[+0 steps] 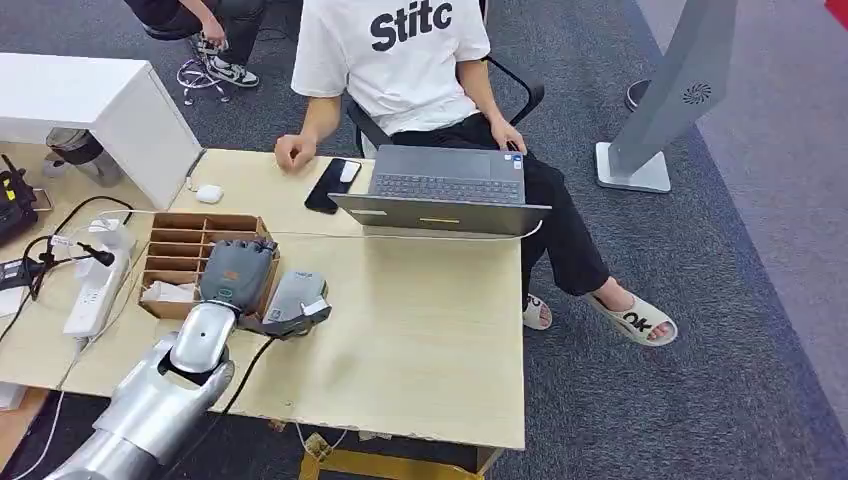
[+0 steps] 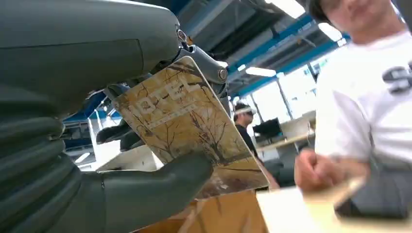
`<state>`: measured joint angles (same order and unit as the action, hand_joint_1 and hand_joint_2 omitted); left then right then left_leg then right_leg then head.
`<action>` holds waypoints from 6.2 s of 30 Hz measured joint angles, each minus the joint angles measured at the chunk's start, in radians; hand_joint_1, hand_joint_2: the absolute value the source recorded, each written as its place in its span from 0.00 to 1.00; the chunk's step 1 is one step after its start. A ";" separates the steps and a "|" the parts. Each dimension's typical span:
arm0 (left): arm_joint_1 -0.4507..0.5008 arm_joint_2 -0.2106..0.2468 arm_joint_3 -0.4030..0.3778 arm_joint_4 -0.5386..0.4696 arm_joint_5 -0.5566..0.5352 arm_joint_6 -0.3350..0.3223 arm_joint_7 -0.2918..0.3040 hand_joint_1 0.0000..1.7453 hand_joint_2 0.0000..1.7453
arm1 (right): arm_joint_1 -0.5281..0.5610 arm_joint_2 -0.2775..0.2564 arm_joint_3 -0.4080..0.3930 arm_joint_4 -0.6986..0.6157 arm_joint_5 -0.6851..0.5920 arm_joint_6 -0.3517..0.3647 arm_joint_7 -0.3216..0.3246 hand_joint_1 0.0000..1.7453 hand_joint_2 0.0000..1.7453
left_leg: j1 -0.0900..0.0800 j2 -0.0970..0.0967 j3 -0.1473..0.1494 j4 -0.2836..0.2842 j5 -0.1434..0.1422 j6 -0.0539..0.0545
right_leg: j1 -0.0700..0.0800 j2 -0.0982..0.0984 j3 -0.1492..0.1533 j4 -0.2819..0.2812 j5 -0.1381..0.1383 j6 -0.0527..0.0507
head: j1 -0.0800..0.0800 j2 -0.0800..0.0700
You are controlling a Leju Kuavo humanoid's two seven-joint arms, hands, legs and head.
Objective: Pass the card to the sensor for recognition and then transmit it.
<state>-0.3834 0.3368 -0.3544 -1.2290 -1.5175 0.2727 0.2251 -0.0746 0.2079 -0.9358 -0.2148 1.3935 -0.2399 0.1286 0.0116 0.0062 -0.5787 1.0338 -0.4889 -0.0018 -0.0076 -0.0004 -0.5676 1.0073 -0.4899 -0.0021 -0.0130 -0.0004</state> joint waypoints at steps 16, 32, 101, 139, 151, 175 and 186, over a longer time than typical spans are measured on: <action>-0.155 0.114 0.066 -0.061 -0.035 -0.055 -0.039 1.00 1.00 | 0.001 0.000 0.000 0.000 0.011 0.013 0.019 0.00 1.00 | 0.000 0.000 0.000 0.000 0.000 0.000 | 0.000 0.001 0.000 0.000 0.000 0.000 | 0.000 0.000; -0.155 0.113 0.055 -0.085 -0.036 0.043 0.018 0.00 1.00 | 0.000 0.000 0.000 0.000 0.008 0.006 0.002 0.00 1.00 | 0.000 0.000 0.000 0.000 0.000 0.000 | 0.000 0.001 -0.001 0.000 0.000 0.000 | 0.000 0.000; 0.268 0.115 0.316 -0.202 0.390 -0.232 -0.148 0.00 1.00 | 0.005 0.003 -0.052 0.000 -0.010 0.011 0.009 0.00 1.00 | 0.001 0.000 0.000 0.000 -0.002 -0.001 | 0.001 0.000 0.000 0.000 -0.002 -0.001 | 0.000 0.000; 0.263 0.103 0.303 -0.172 0.364 -0.158 -0.182 1.00 1.00 | 0.005 0.003 -0.052 0.000 0.000 0.012 -0.005 0.00 1.00 | 0.001 0.000 0.000 0.000 -0.002 -0.001 | 0.001 0.000 -0.001 0.000 -0.002 -0.001 | 0.000 0.000; 0.166 0.079 0.340 -0.283 0.434 0.012 -0.189 1.00 1.00 | 0.004 0.003 -0.051 0.000 0.003 0.005 -0.011 0.00 1.00 | 0.001 0.000 0.000 0.000 -0.001 -0.001 | 0.001 0.000 0.000 0.000 -0.002 -0.002 | 0.000 0.000; -0.270 0.040 0.375 -0.072 0.472 0.011 -0.180 1.00 1.00 | -0.021 0.003 -0.025 0.000 0.039 0.010 -0.018 0.00 1.00 | 0.001 0.000 0.000 0.000 0.000 -0.001 | 0.001 0.000 0.000 0.000 0.000 -0.003 | -0.001 0.000; -0.282 -0.086 0.375 -0.029 0.586 0.082 -0.231 0.00 1.00 | -0.021 0.003 -0.021 0.000 0.033 0.006 0.011 0.00 1.00 | 0.001 0.001 0.000 0.000 0.000 -0.001 | 0.001 0.000 -0.001 0.000 0.000 -0.003 | -0.001 0.000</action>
<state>-0.6656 0.2510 0.0202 -1.2581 -0.9315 0.3551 -0.0057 -0.0954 0.2113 -0.9571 -0.2148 1.4263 -0.2338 0.1400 0.0124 0.0068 -0.5787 1.0342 -0.4889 -0.0029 -0.0068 -0.0007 -0.5682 1.0076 -0.4897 -0.0053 -0.0137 -0.0004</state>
